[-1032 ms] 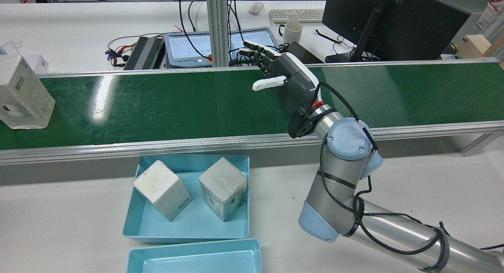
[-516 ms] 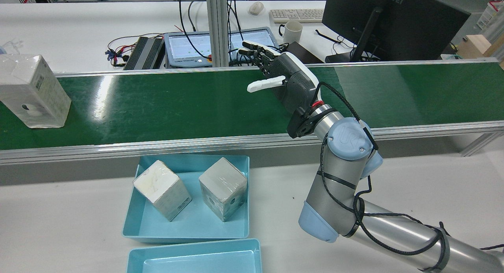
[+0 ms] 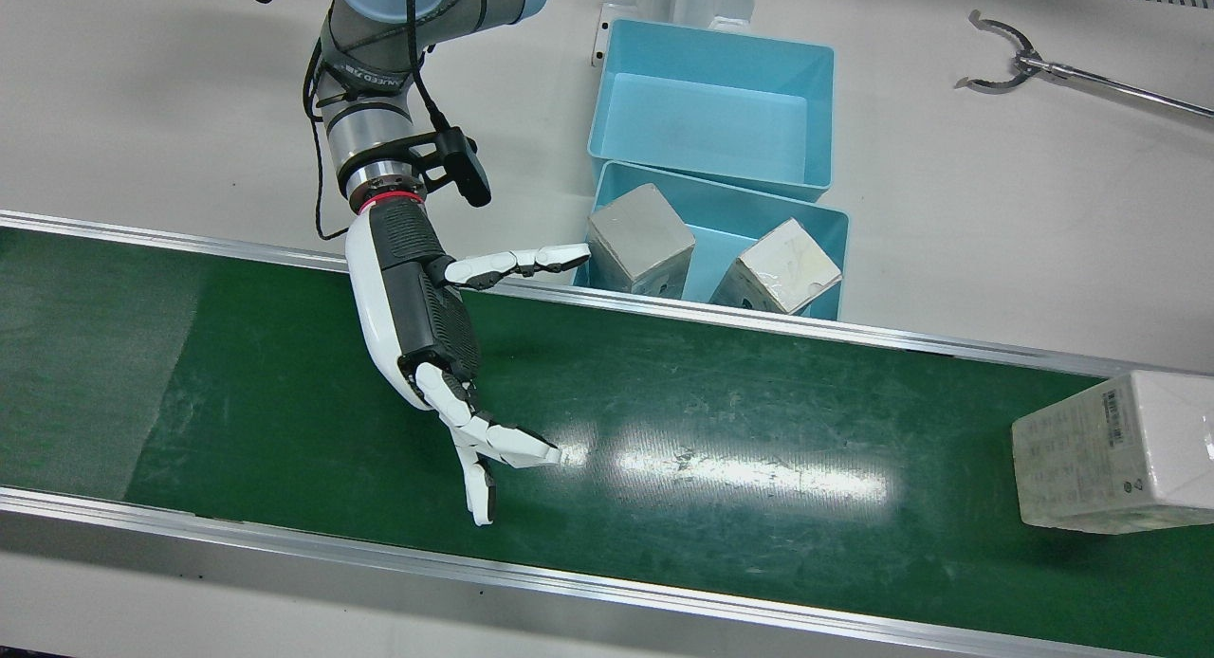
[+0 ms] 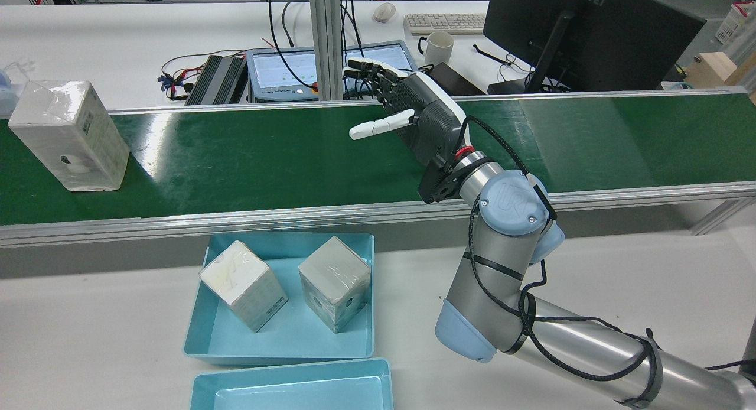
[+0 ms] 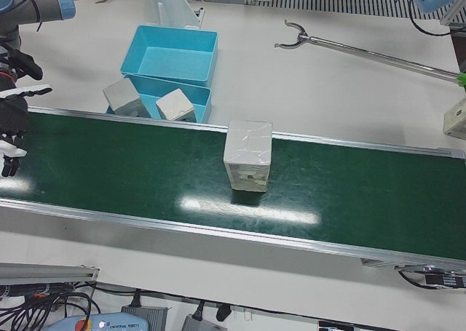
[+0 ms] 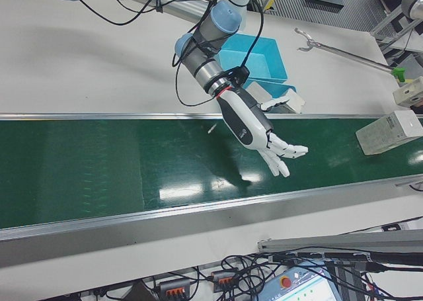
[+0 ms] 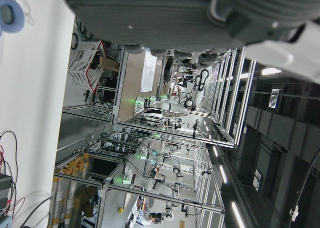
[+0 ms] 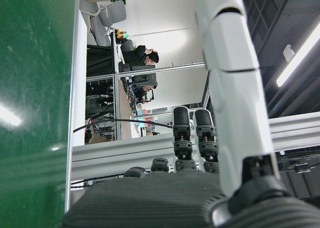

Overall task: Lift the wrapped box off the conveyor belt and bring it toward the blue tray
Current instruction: 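Hold the right hand open over the belt as the wrapped box approaches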

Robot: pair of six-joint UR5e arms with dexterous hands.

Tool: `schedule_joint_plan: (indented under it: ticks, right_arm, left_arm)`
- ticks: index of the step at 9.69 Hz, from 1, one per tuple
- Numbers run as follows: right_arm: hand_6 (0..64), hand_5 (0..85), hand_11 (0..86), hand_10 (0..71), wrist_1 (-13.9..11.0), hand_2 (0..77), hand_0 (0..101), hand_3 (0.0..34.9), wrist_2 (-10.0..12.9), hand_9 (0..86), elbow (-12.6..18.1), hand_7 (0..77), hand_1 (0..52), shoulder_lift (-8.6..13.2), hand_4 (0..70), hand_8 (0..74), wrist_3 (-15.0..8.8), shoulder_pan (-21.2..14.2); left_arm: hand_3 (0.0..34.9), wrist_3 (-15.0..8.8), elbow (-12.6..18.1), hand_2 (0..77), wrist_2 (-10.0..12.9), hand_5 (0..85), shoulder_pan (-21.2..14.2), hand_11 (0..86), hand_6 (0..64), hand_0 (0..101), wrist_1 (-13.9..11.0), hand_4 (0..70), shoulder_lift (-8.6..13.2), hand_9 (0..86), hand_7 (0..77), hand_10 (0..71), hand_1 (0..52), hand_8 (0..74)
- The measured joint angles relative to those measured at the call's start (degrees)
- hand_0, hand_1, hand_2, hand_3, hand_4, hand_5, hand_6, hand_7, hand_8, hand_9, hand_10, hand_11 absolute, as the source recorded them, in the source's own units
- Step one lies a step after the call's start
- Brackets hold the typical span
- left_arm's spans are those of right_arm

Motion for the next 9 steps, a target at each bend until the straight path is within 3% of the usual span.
schedule_joint_plan:
  ticks: [2, 3, 5, 6, 7, 9]
  right_arm:
    - [8.7, 19.1, 1.1, 0.0, -5.39, 8.7, 55, 0.1, -0.26, 3.3, 0.41, 24.0, 21.3, 1.96, 16.9, 1.1, -0.06, -0.12]
    - [6.0, 16.9, 1.1, 0.0, -8.10, 9.8, 55, 0.0, -0.33, 2.7, 0.63, 18.5, 21.3, 2.68, 13.1, 1.1, -0.08, -0.12]
    - [6.0, 16.4, 1.1, 0.0, -10.46, 11.4, 53, 0.0, -0.33, 2.7, 0.78, 18.0, 20.2, 3.09, 12.0, 1.1, -0.03, 0.03]
    - [6.0, 15.8, 1.1, 0.0, -10.54, 8.7, 50, 0.1, -0.23, 2.7, 0.65, 18.0, 13.1, 3.14, 12.0, 1.1, -0.03, 0.10]
    - [6.0, 15.8, 1.1, 0.0, -9.48, 8.2, 48, 0.0, -0.19, 2.7, 0.16, 19.1, 13.6, 3.17, 12.0, 1.1, -0.13, 0.11]
    - [8.2, 14.7, 0.5, 0.5, -4.00, 6.5, 48, 0.0, -0.30, 3.3, -2.38, 22.4, 11.5, 2.90, 13.1, 2.2, -0.38, 0.12]
  left_arm:
    - [0.0, 0.00, 0.00, 1.1, 0.00, 1.1, 0.00, 0.5, 0.5, 0, 0.00, 0.0, 0.00, 0.5, 0.5, 0.5, 0.0, 0.5]
    - [0.0, 0.00, 0.00, 1.1, 0.00, 1.1, 0.00, 0.5, 0.5, 0, 0.00, 0.0, 0.00, 0.5, 0.5, 0.5, 0.0, 0.5]
    - [0.0, 0.00, 0.00, 0.5, 0.00, 1.1, 0.00, 0.5, 0.5, 0, 0.00, 0.0, 0.00, 0.5, 0.5, 0.0, 0.0, 0.5]
    - [0.0, 0.00, 0.00, 0.5, 0.00, 1.1, 0.00, 0.5, 0.5, 0, 0.00, 0.0, 0.00, 0.5, 0.5, 0.0, 0.0, 0.5]
    - [0.0, 0.00, 0.00, 0.5, 0.00, 1.1, 0.00, 0.5, 0.5, 0, 0.00, 0.0, 0.00, 0.5, 0.5, 0.5, 0.0, 0.5]
    - [0.0, 0.00, 0.00, 1.1, 0.00, 1.1, 0.00, 0.5, 0.5, 0, 0.00, 0.0, 0.00, 0.5, 0.5, 0.5, 0.0, 0.5]
